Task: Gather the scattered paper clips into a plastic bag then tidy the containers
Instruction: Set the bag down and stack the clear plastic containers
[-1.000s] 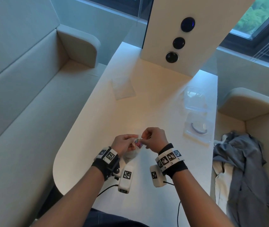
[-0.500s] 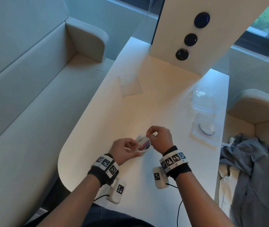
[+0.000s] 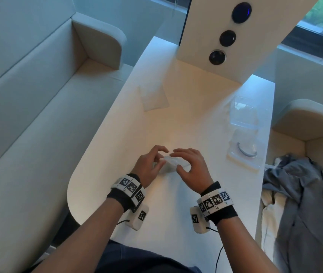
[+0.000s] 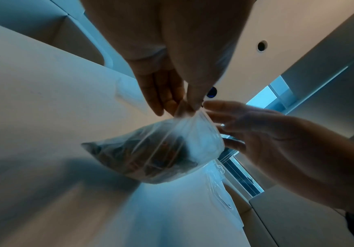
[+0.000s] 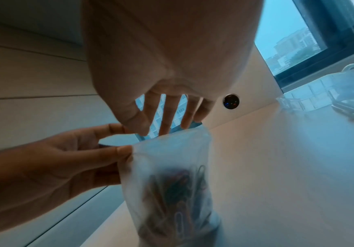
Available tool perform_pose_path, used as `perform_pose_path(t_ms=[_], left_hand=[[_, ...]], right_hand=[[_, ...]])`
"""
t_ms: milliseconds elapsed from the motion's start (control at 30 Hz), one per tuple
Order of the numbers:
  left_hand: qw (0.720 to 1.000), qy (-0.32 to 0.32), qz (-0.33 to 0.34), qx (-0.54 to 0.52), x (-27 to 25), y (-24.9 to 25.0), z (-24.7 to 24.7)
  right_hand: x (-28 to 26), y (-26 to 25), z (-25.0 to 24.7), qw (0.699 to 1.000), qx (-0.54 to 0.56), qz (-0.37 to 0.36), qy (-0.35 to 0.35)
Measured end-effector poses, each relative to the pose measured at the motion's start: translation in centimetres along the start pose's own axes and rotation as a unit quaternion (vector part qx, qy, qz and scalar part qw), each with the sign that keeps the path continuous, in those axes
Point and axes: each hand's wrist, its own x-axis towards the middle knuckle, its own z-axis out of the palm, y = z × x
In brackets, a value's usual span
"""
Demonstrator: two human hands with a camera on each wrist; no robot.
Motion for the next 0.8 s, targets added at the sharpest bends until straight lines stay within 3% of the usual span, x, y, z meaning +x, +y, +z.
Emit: perform_pose_path(t_ms=[200,400,633,800], left_hand=[[0.995,0.007,-0.057,-0.085,0.8,1.8,-0.7],[0.992,0.026,-0.101,-0.075,1.0,1.2,-1.5],[0.994,0.027,-0.09,-0.063,1.0,0.8,-2.9],[0.988,0.041,-0.12,-0.093,1.0,0.2,-4.4]], right_hand=[[1.0,-0.2,-0.1,0.998,0.056,-0.027,-0.023],[2.3,0.1,0.8,0.997,0.04,-0.058,-0.024],[3.0,-0.1,2.2,0.993,0.057,-0.067,-0.074],[3.1,-0.2,2.8,0.992,0.042,-0.061,-0.107]])
